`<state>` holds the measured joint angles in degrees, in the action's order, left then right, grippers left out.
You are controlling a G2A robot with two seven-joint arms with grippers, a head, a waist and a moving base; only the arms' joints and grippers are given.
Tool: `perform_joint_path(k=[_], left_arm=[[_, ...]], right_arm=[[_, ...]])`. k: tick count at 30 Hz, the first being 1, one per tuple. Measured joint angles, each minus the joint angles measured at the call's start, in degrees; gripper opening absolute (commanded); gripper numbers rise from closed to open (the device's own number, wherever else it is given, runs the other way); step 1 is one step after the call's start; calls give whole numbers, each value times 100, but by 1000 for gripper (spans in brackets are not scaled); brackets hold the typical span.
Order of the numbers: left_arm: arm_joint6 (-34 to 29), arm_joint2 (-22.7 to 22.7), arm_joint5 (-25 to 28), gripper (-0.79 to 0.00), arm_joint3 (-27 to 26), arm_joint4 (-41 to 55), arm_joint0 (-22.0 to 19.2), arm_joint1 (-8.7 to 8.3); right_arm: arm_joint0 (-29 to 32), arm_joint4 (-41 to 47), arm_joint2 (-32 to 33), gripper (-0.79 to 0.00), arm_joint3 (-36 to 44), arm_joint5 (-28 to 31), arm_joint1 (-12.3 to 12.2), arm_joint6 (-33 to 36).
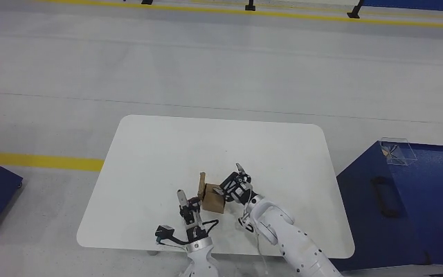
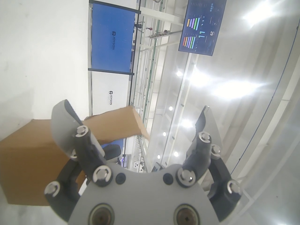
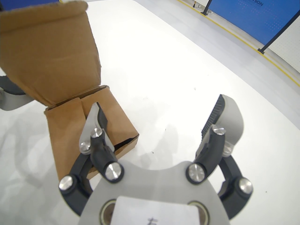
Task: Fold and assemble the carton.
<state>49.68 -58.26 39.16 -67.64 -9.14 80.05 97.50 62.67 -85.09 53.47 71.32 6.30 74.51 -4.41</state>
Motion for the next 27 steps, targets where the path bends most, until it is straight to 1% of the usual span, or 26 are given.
perform_joint_path(k=[5,8,13,16,19,22,25,27], left_arm=[[-175,100,-196,0,81,21,-74,10],[-260,188,-331,0,109,66,-120,17],[-506,385,-543,0,122,298,-177,16],[-852,569,-603,0,59,484,-141,-10],[-1092,679,-624,0,-127,565,-39,-51],[-1204,678,-556,0,-488,425,154,-113],[-1266,565,-475,0,-916,34,408,-190],[-1243,538,-461,0,-985,-155,448,-200]], right_arm=[[71,96,417,0,115,-287,-56,-32],[143,199,764,0,233,-323,-117,36],[282,275,1195,0,388,-235,-198,111],[344,484,1405,0,445,-23,-229,143],[380,672,1512,0,491,189,-243,173],[386,733,1540,0,516,251,-245,173],[385,727,1538,0,514,244,-245,171],[385,727,1537,0,514,243,-245,171]])
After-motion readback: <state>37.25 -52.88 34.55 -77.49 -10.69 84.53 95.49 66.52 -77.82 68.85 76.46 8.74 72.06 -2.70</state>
